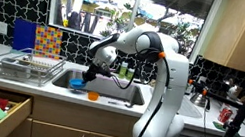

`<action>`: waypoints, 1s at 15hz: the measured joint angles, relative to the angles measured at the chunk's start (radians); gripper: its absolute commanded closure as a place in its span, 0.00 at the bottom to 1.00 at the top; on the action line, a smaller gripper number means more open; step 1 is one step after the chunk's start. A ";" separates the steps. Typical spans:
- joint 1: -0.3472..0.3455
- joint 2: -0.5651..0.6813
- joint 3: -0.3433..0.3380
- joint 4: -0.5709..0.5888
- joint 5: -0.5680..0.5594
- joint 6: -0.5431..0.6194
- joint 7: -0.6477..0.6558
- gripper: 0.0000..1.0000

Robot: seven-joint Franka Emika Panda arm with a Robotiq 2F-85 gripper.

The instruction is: Pour water into the blue and orange bowls

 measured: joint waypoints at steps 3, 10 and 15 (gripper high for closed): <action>0.007 0.000 0.004 -0.003 0.038 -0.040 -0.112 0.99; 0.020 -0.001 0.002 -0.030 0.039 -0.048 -0.264 0.99; 0.023 -0.001 0.002 -0.045 0.039 -0.012 -0.323 0.99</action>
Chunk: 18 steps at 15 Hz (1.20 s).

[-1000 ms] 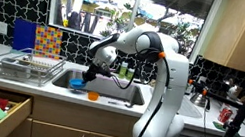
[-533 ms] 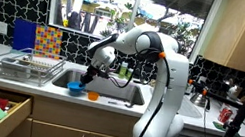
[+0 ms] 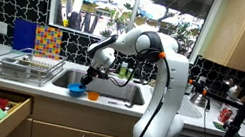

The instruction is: Pour water into the blue and orange bowls

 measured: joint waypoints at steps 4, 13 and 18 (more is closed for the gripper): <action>0.001 0.001 0.000 -0.012 0.000 0.030 -0.023 0.99; 0.002 0.001 0.000 -0.031 0.000 0.069 -0.035 0.66; 0.003 -0.001 0.000 -0.032 0.011 0.075 -0.035 0.36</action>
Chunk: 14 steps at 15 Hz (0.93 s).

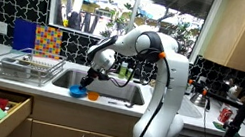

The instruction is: Pour water into the blue and orange bowls

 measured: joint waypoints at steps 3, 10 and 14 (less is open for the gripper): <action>0.002 -0.010 0.000 0.000 0.005 -0.001 0.000 0.14; 0.003 -0.105 -0.030 0.010 -0.081 -0.162 0.099 0.00; 0.003 -0.193 -0.067 0.035 -0.237 -0.287 0.323 0.00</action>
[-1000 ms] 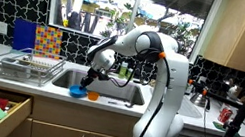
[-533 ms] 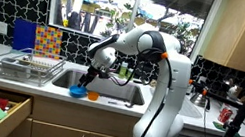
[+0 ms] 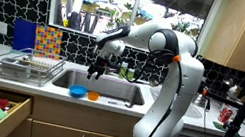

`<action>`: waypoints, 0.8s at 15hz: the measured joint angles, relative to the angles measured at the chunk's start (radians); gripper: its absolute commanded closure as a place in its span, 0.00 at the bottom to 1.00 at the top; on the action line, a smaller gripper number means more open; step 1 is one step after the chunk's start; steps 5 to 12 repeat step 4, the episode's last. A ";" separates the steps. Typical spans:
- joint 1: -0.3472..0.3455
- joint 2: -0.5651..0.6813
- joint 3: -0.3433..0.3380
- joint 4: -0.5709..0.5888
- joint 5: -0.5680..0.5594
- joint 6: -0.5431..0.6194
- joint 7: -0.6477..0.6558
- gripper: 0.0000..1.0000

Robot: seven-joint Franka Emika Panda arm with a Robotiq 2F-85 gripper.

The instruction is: Pour water into the blue and orange bowls

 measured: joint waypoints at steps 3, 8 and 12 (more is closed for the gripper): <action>0.000 -0.037 -0.019 0.033 -0.074 -0.114 0.132 0.00; 0.000 -0.044 -0.022 0.040 -0.074 -0.128 0.136 0.00; 0.000 -0.044 -0.022 0.040 -0.074 -0.128 0.136 0.00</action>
